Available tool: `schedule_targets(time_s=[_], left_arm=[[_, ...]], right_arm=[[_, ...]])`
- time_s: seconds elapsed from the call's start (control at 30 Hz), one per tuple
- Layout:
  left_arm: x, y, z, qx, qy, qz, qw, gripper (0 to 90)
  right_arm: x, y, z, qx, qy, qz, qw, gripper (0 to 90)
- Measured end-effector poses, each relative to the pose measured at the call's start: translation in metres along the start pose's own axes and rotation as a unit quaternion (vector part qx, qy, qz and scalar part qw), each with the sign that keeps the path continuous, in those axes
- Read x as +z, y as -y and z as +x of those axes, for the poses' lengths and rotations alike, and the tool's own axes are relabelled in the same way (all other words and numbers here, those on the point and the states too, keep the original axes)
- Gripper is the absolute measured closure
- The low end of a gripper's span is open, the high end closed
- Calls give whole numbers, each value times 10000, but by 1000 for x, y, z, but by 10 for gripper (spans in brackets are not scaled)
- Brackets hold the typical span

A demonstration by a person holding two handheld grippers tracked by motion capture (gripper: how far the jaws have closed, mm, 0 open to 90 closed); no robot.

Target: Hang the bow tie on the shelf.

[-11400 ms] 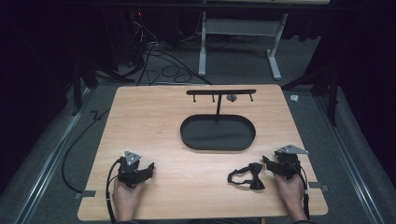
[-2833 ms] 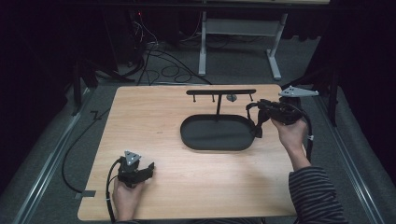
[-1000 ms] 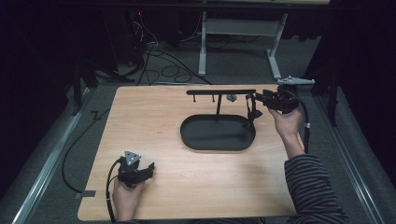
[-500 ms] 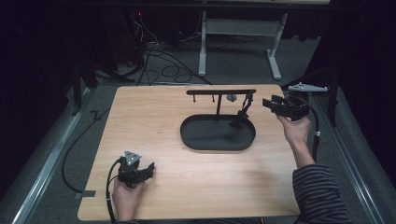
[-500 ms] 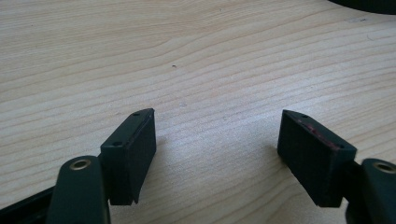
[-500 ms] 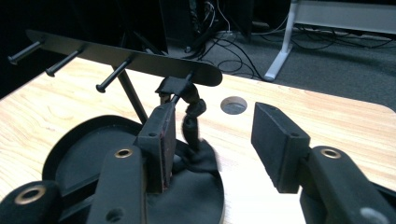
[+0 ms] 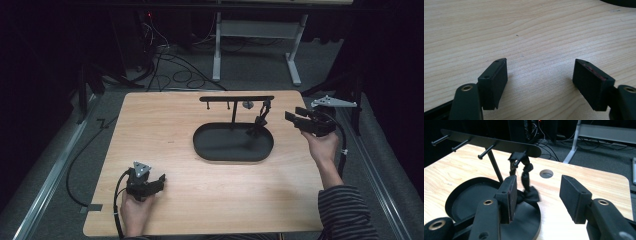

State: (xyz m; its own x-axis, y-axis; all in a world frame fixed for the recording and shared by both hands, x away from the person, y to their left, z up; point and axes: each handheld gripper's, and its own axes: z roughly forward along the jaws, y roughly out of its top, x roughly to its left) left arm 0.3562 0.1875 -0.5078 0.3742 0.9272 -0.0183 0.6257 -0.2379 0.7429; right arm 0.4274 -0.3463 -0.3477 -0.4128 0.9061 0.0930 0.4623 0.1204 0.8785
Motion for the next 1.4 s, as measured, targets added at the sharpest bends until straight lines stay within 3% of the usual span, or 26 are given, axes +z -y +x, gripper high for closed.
schedule_targets(time_s=[0.47, 0.73, 1.4], left_arm=[[0, 0, 0, -1, 0, -1, 10000, 285], [0, 0, 0, 1, -3, -1, 10000, 285], [0, 0, 0, 5, -2, 3, 10000, 283]], right_arm=[[-18, 16, -6, 69, 17, -4, 10000, 505], [-26, 32, -11, 332, -44, -40, 9994, 510], [-42, 54, -8, 308, -159, -32, 9994, 512]])
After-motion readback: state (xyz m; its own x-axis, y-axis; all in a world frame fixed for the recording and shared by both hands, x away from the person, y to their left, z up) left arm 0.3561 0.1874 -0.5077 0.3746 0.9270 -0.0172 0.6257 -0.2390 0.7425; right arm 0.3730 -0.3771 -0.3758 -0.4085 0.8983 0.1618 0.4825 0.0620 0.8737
